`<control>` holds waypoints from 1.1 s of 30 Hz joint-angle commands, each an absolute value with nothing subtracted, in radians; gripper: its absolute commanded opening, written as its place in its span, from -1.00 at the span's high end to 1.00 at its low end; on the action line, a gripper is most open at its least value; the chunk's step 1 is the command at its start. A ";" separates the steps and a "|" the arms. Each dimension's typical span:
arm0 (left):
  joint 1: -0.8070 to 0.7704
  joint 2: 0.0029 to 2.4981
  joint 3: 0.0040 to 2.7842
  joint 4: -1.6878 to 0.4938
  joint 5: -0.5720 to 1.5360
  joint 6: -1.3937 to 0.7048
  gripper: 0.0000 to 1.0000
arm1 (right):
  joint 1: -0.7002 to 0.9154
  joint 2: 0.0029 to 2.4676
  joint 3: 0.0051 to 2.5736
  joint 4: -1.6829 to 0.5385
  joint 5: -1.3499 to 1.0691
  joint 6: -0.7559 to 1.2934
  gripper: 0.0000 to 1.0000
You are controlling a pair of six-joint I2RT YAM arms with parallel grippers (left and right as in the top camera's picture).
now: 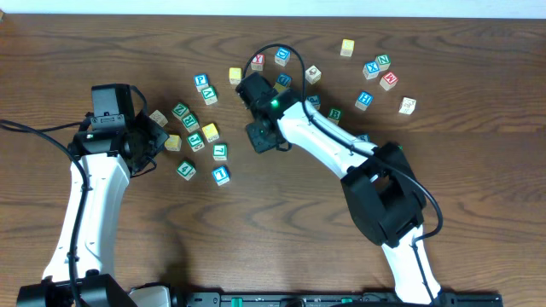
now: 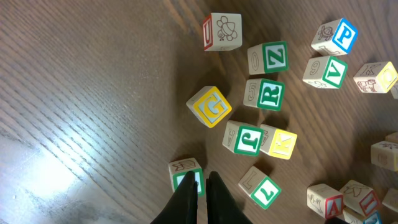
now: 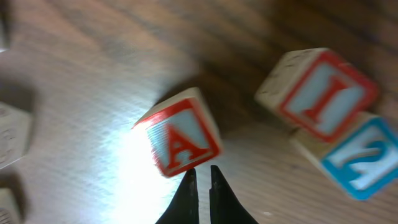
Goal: Spell out AI2
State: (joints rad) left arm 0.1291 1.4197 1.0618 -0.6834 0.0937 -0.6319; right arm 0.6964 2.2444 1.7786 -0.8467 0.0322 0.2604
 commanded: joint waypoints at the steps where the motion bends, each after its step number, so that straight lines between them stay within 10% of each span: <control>1: 0.131 1.424 1.057 -0.695 0.074 -0.641 0.85 | 0.714 2.228 1.771 -0.840 0.015 0.278 0.92; 33: -0.002 1.480 1.051 -0.664 0.074 -0.641 0.85 | 0.577 2.228 1.773 -0.636 -0.085 0.362 0.93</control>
